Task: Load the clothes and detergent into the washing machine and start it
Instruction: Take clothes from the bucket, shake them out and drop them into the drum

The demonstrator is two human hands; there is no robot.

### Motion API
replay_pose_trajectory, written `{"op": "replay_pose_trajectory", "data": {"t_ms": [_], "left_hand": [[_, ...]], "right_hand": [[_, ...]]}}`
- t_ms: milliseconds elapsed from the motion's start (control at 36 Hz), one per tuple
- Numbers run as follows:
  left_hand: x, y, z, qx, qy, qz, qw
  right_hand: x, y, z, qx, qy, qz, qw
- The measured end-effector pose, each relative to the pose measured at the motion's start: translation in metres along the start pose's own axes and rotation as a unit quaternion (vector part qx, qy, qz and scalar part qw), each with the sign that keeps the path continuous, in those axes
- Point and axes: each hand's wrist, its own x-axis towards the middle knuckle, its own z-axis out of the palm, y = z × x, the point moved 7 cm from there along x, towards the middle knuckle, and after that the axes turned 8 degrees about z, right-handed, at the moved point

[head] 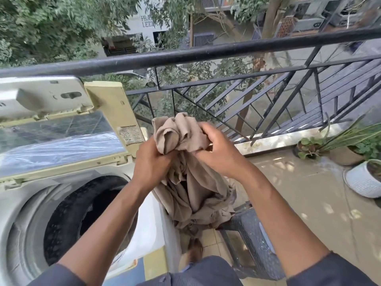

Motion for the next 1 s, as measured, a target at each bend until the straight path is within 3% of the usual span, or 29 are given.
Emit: {"op": "replay_pose_trajectory", "data": {"t_ms": [111, 250, 417, 528, 611, 667, 861, 917, 1000], "left_hand": [[0.006, -0.003, -0.006, -0.044, 0.04, -0.02, 0.998], [0.016, 0.009, -0.01, -0.1, 0.062, -0.004, 0.993], [0.029, 0.043, -0.021, -0.186, 0.095, 0.039, 0.977], [0.031, 0.051, -0.037, -0.187, 0.107, 0.045, 0.975], [0.029, 0.038, -0.042, -0.149, 0.097, 0.029, 0.984], [0.026, 0.025, -0.043, -0.117, 0.097, 0.015, 0.988], [0.014, 0.002, -0.04, -0.041, 0.093, -0.019, 0.995], [0.013, 0.003, -0.039, -0.031, 0.097, -0.024, 0.995], [0.011, 0.006, -0.042, -0.036, 0.119, -0.034, 0.992]], "right_hand": [[-0.003, 0.049, 0.002, -0.04, -0.006, 0.076, 0.996], [-0.001, 0.143, 0.033, -0.155, -0.079, 0.231, 0.957], [-0.003, 0.22, 0.047, -0.174, -0.005, 0.345, 0.922], [0.01, 0.25, 0.031, -0.04, 0.062, 0.376, 0.924], [0.013, 0.224, -0.001, 0.144, 0.152, 0.406, 0.889], [0.016, 0.184, -0.027, 0.216, 0.2, 0.369, 0.882], [0.018, 0.043, -0.122, 0.27, 0.269, 0.162, 0.91], [0.013, -0.001, -0.145, 0.215, 0.267, 0.098, 0.934], [0.01, -0.049, -0.169, 0.026, 0.281, 0.015, 0.959]]}}
